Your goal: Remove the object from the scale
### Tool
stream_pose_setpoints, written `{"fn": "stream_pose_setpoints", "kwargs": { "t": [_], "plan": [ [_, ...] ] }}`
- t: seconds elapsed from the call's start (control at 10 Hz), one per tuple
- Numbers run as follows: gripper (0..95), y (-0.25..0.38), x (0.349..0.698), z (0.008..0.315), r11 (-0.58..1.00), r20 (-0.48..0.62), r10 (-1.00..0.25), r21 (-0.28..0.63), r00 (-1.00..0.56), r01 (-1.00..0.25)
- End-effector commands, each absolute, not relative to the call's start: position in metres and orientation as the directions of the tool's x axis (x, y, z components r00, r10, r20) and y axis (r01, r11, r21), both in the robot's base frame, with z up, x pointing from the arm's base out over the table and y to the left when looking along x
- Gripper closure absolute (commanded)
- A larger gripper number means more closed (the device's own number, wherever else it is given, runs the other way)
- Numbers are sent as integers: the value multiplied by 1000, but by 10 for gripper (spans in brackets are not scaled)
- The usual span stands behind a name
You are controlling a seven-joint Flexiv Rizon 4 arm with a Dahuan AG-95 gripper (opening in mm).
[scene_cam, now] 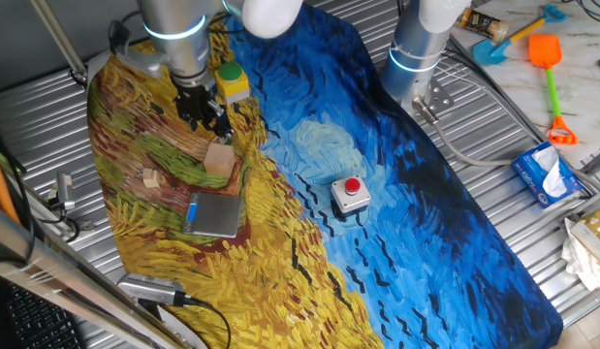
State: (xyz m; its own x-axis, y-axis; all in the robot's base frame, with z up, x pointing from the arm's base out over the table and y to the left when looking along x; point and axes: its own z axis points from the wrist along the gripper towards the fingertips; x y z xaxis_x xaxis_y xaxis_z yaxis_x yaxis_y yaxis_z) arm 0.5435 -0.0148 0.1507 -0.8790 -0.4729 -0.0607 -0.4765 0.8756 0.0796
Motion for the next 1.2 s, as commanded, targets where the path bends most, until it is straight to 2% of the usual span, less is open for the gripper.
{"fn": "stream_pose_setpoints", "kwargs": {
  "t": [0.1,0.5,1.2],
  "plan": [
    [950,2,541,176,911,-42,-405,68,-913,-407],
    [950,27,539,184,935,-31,-355,-4,-934,-355],
    [950,38,538,185,940,-41,-341,-2,-939,-341]
  ]
}}
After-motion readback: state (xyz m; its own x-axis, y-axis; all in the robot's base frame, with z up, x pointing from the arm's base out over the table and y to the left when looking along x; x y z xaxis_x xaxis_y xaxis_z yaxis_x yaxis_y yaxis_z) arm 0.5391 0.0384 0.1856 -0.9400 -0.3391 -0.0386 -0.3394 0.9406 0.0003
